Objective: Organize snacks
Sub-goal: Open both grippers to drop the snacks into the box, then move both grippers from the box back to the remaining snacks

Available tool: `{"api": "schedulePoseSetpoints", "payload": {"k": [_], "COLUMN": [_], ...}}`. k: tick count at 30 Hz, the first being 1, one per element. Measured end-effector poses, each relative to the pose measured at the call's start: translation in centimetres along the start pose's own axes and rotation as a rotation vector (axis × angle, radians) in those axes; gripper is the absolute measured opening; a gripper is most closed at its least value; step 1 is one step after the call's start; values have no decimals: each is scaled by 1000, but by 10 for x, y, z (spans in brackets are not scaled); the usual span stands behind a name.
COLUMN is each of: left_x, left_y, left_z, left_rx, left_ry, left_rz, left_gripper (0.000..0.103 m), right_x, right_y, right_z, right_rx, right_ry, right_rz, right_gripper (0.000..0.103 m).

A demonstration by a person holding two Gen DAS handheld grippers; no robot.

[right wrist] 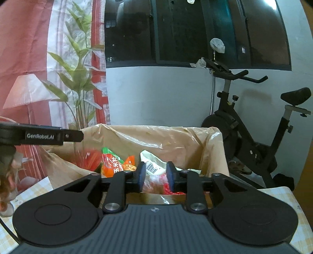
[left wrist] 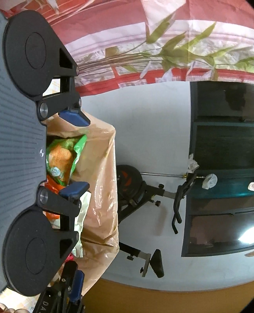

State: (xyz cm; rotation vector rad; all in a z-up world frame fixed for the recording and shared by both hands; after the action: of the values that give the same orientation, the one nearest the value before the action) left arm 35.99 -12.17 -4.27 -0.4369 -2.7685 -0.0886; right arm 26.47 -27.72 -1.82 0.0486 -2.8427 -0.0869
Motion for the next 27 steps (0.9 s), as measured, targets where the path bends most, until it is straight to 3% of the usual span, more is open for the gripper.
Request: {"api": "schedulePoseSetpoints", "payload": {"k": [11, 27], "left_x": [30, 78], "left_y": [9, 25], "left_z": [3, 38], "left_rx": [16, 29], "left_ry": [39, 17], "left_rz": [-36, 8], "left_gripper": [73, 73], "right_x": [22, 70], "right_y": [5, 29], "right_z": [-1, 30], "right_rx": [-41, -39], "right_ry": [-25, -68], "right_rz": [-8, -42], "right_gripper": [31, 31]}}
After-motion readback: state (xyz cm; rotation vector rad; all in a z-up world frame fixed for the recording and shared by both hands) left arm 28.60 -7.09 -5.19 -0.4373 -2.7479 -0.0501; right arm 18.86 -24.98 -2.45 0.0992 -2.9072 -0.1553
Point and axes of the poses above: each gripper's, at about its wrist camera, not at the fingertips, and x roughly against the way its jaws point, y to its left, z to its underside, the point moved 4 cm from there along -x, roughly the way its jaws point, and after that the axes turned 3 degrees about -y, right-handed, at the moved point
